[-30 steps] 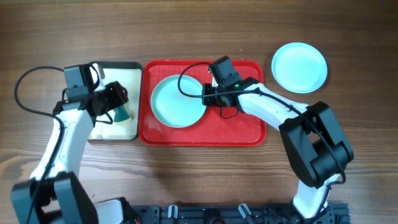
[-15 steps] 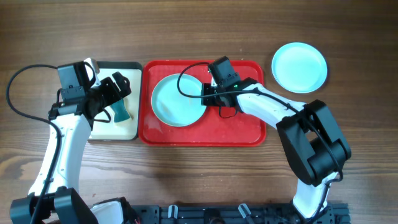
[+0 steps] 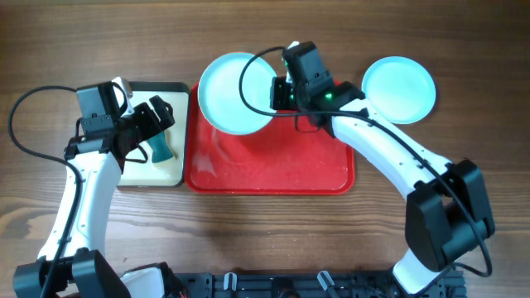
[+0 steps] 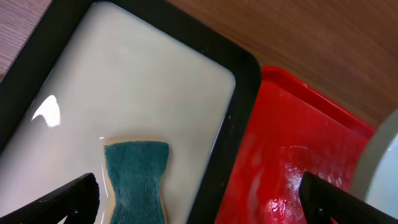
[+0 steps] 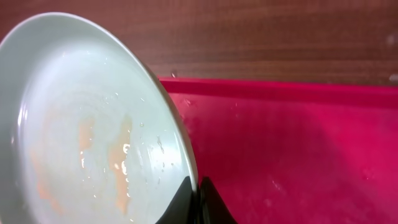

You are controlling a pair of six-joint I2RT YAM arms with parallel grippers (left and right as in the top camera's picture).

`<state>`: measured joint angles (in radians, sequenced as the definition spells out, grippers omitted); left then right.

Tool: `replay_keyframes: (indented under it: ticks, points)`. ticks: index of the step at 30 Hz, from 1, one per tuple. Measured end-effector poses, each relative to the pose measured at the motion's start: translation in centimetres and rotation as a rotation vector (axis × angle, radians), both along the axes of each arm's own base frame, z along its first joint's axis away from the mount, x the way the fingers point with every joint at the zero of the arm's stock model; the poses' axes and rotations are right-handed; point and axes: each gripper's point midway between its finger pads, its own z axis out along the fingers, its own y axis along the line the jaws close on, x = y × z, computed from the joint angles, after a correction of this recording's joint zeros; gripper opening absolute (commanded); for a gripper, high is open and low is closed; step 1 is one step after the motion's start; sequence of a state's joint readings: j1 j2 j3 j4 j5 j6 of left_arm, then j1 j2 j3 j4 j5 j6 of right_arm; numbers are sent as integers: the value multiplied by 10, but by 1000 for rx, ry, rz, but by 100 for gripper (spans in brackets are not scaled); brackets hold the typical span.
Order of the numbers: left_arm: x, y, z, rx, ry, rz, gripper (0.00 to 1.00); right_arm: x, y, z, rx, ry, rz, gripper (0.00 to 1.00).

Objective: Clean dirty plates on tray and stack at the side
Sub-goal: 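Lift the light-blue plate with the right gripper and swing it left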

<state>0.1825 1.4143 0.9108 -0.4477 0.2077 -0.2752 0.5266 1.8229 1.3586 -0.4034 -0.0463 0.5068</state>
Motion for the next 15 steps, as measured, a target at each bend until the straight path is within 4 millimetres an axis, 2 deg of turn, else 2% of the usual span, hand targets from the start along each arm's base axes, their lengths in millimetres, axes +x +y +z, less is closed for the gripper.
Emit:
replay_keyframes:
  ticks: [4, 11, 13, 15]
  points:
    - [0, 0, 0, 0, 0, 0, 100, 2, 2, 8, -3, -7, -1, 4]
    - [10, 9, 14, -4, -59, 33, 100, 11, 25, 45, -18, -126, -1, 4]
    - [8, 23, 31, 0, -91, 73, 100, 9, 35, 50, -22, -159, 6, 4]
    - [6, 43, 64, 21, -173, 125, 100, 10, 48, 54, -12, -199, 14, 5]
